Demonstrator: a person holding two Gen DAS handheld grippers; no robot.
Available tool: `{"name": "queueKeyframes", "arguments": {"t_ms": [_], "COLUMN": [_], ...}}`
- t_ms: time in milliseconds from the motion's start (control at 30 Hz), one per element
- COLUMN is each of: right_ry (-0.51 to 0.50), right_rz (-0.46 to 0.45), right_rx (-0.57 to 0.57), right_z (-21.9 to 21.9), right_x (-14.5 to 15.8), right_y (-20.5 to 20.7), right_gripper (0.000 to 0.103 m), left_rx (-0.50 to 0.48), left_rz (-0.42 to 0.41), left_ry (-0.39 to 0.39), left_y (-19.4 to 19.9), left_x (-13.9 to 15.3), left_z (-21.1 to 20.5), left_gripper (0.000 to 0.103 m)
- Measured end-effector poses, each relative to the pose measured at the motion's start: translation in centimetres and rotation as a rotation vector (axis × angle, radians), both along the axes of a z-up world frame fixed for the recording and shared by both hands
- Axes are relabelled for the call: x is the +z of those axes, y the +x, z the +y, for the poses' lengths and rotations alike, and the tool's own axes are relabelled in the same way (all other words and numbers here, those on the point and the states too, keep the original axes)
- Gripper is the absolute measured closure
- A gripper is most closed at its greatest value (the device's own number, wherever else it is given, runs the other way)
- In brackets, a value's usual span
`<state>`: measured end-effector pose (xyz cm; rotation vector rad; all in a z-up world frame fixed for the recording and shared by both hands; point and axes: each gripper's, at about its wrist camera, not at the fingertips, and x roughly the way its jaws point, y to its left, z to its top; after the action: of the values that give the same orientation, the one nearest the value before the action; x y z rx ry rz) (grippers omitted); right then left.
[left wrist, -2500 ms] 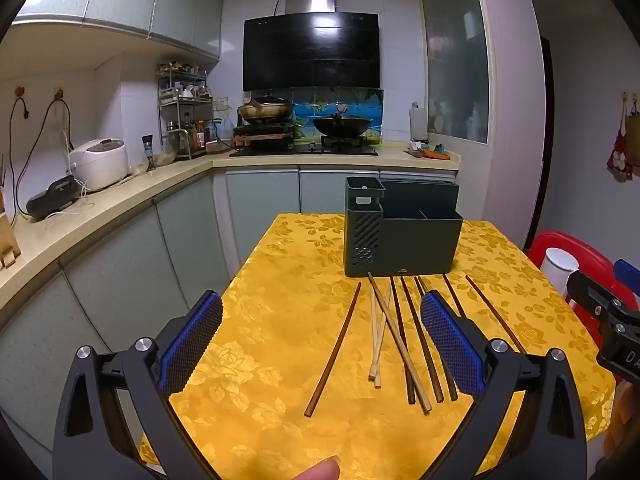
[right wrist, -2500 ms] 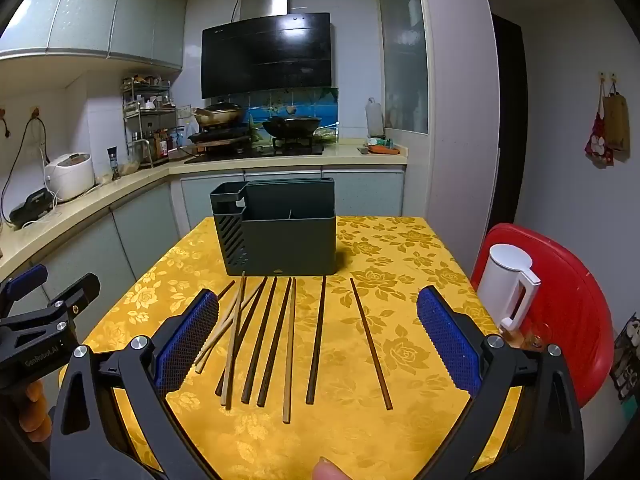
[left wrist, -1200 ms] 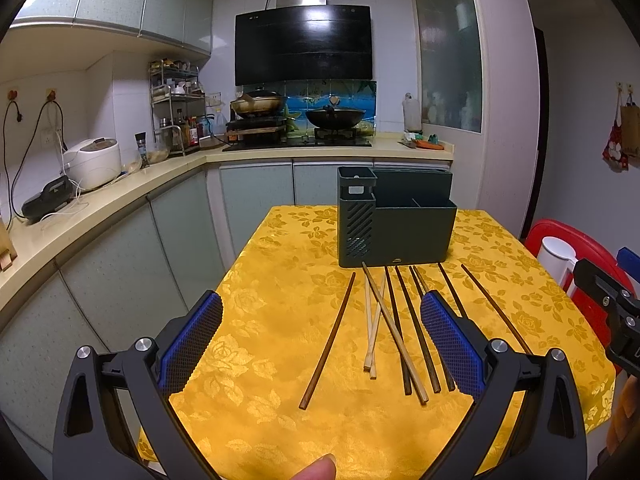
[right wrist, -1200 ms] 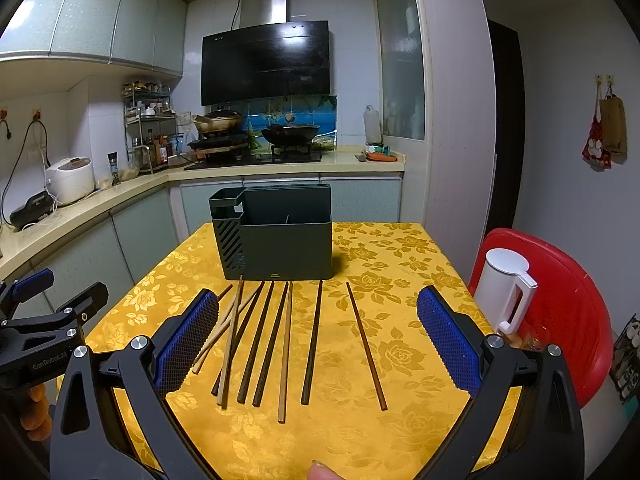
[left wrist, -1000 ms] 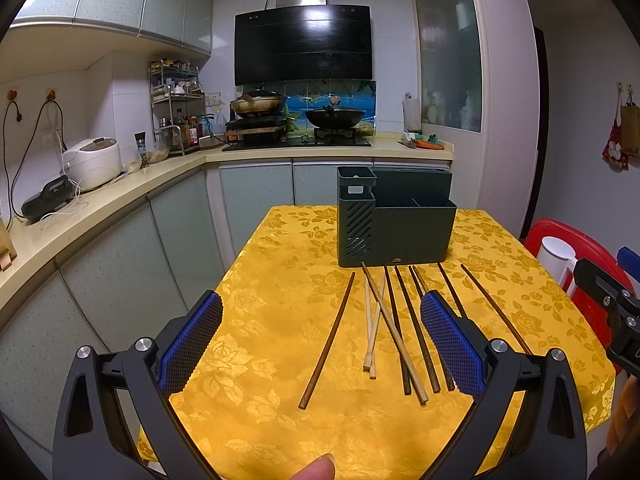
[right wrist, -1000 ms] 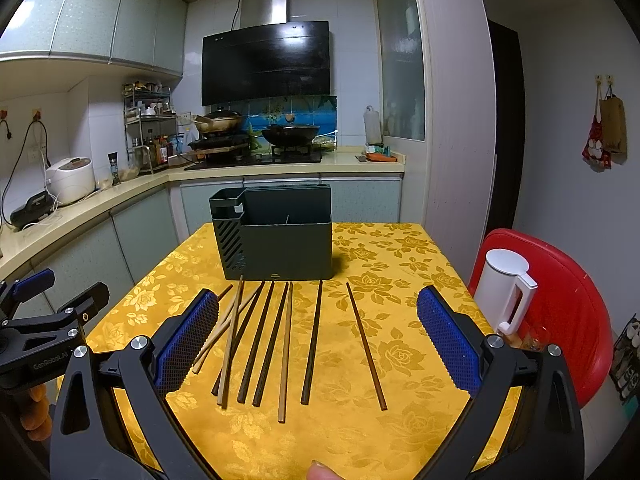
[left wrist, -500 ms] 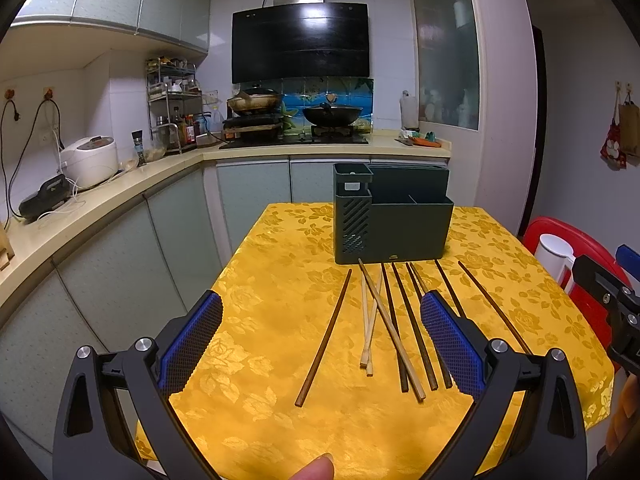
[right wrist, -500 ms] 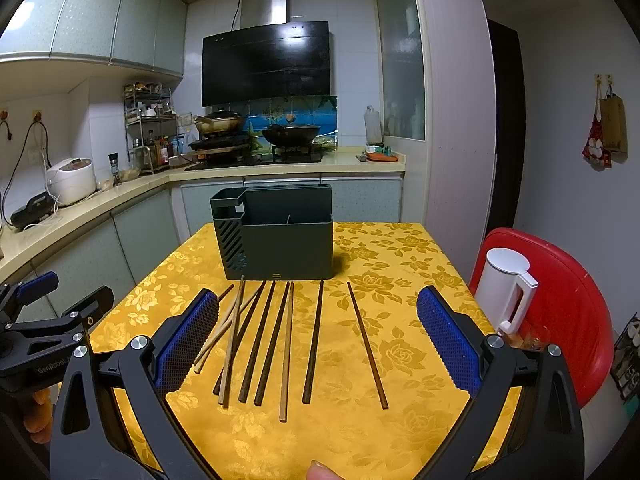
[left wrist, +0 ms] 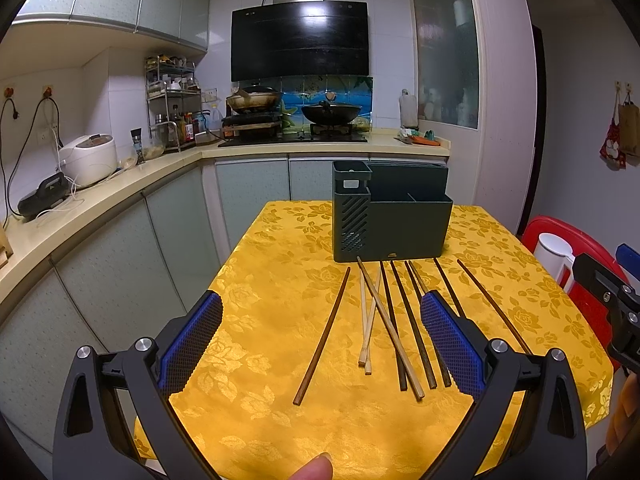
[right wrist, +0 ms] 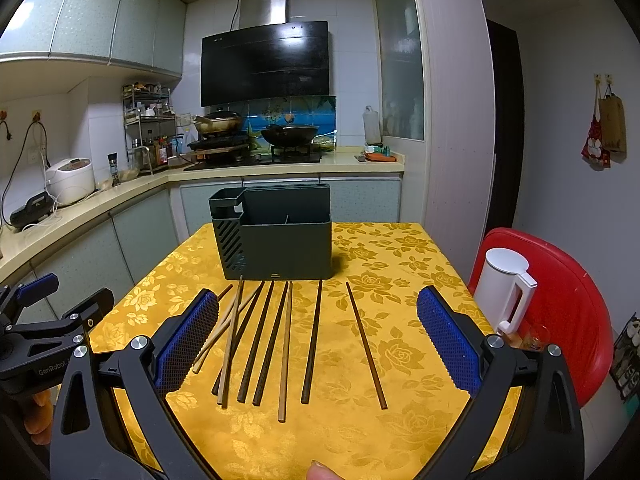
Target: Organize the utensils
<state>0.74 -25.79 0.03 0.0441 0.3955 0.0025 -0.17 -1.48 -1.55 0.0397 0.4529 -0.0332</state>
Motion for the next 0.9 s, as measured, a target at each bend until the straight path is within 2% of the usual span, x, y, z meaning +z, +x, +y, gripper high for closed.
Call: {"name": "queueKeyframes", "arguments": {"t_ms": [700,767,900], "right_ry": [-0.003,-0.006,-0.009], "right_rz": [0.006,0.009,0.016], "right_rx": [-0.001,-0.003,-0.013], "right_z": [0.3,-0.2,-0.6], "right_x": [0.0,-1.2,-1.4], "right_y": [0.2,0.4,0.8], "right_gripper": [0.007,0.007,0.007], "left_rx": [-0.006,-0.006,0.004], "left_rz": [0.020,0.020,0.030], "left_ry": [0.000,0.004,0.011], "left_y": [0.1,0.1,0.8], "left_x": [-0.5,-0.5,-0.4], "left_z": [0.4,0.5,1.4], "left_gripper": [0.007,0.007,0.007]}}
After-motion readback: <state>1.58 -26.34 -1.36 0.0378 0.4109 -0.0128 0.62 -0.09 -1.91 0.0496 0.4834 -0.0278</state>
